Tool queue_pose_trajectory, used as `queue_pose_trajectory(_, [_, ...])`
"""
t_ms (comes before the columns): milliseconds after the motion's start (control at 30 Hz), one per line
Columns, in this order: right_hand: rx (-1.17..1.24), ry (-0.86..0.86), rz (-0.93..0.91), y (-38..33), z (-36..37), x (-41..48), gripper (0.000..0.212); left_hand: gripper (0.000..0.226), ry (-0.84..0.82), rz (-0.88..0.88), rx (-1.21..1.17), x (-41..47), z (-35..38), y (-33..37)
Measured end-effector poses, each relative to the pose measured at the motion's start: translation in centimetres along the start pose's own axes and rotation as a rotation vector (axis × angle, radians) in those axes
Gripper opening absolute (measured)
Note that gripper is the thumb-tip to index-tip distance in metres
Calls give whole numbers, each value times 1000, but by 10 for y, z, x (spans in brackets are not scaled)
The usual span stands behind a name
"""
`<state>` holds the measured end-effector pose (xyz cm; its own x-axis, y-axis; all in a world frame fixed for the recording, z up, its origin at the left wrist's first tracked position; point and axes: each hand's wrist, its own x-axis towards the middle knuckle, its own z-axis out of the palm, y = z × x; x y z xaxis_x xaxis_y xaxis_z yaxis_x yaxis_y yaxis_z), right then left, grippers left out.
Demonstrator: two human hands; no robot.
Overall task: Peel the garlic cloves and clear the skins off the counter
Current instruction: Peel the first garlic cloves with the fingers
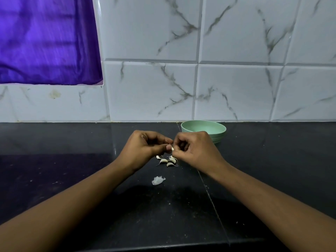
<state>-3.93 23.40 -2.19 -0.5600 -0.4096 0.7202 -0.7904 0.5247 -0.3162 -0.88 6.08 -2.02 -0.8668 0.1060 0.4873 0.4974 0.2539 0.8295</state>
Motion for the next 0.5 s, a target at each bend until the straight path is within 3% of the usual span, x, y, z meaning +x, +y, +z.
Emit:
queue_pose_trajectory(200, [264, 74, 279, -2, -11, 6, 11, 18, -34, -54, -54, 0, 3, 1])
queue_pose_trajectory(300, [367, -181, 418, 2, -20, 8, 13, 16, -15, -86, -50, 2, -4, -1])
queue_pose_trajectory(400, [372, -484, 423, 1, -21, 6, 18, 16, 14, -120, -48, 5, -12, -5])
queue_pose_trajectory(500, [319, -563, 367, -3, -18, 2, 12, 16, 20, -128, -43, 6, -14, -7])
